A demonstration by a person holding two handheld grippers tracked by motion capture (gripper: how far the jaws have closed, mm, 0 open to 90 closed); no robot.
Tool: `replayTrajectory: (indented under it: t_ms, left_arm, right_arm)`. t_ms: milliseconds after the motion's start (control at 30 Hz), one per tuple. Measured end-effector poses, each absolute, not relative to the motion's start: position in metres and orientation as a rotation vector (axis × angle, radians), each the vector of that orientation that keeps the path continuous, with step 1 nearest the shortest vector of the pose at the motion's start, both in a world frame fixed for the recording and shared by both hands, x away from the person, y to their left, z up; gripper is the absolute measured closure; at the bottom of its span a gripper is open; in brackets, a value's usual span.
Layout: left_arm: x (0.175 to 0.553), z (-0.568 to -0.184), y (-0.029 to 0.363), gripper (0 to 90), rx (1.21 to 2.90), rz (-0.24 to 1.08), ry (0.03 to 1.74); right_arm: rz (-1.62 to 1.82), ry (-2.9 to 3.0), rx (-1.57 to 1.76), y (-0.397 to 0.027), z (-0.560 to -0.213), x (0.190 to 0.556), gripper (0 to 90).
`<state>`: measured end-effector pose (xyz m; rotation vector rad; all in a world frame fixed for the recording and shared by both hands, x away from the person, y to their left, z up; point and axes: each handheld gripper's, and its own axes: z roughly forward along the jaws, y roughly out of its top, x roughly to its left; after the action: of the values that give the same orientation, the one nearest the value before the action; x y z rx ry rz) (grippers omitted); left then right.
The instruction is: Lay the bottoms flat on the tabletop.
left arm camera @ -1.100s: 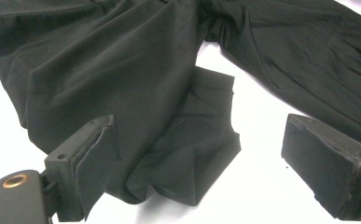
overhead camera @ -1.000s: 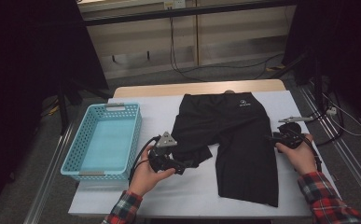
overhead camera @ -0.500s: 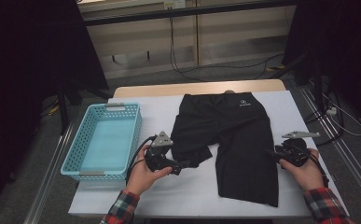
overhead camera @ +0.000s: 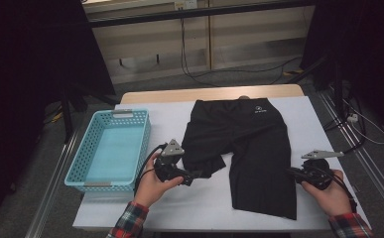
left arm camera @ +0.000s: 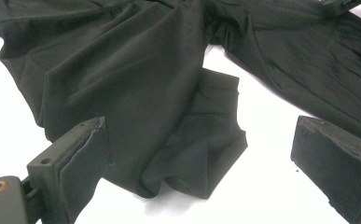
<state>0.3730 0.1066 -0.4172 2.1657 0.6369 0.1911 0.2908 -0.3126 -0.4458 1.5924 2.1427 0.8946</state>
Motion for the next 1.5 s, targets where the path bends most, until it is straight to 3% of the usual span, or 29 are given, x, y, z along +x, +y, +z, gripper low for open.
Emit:
replayTrajectory:
  t_ms: [67, 600, 667, 733, 1000, 1300, 1500]
  left_arm:
    - [0.373, -0.417, 0.106, 5.0, 2.17, 0.194, 0.632]
    - [0.372, -0.417, 0.102, 5.0, 2.182, 0.193, 0.617]
    - [0.372, -0.417, 0.102, 5.0, 2.184, 0.193, 0.617]
    - [0.371, -0.417, 0.102, 5.0, 2.185, 0.191, 0.616]
    - [0.371, -0.417, 0.103, 5.0, 2.181, 0.188, 0.616]
    - [0.371, -0.417, 0.102, 5.0, 2.182, 0.187, 0.613]
    - [0.37, -0.418, 0.101, 5.0, 2.18, 0.183, 0.612]
  right_arm:
    - [0.902, 2.141, 1.597, -0.315, -0.446, 0.292, 90.0]
    - [0.863, 2.065, 1.615, -0.347, -0.447, 0.305, 88.8]
    - [0.854, 2.063, 1.596, -0.345, -0.448, 0.305, 82.8]
    - [0.835, 2.06, 1.57, -0.344, -0.448, 0.304, 70.2]
    - [0.856, 2.057, 1.473, -0.322, -0.434, 0.299, 50.4]
    - [1.012, 2.192, 1.365, -0.277, -0.431, 0.293, 54.2]
    - [1.114, 2.306, 1.276, -0.243, -0.433, 0.286, 72.1]
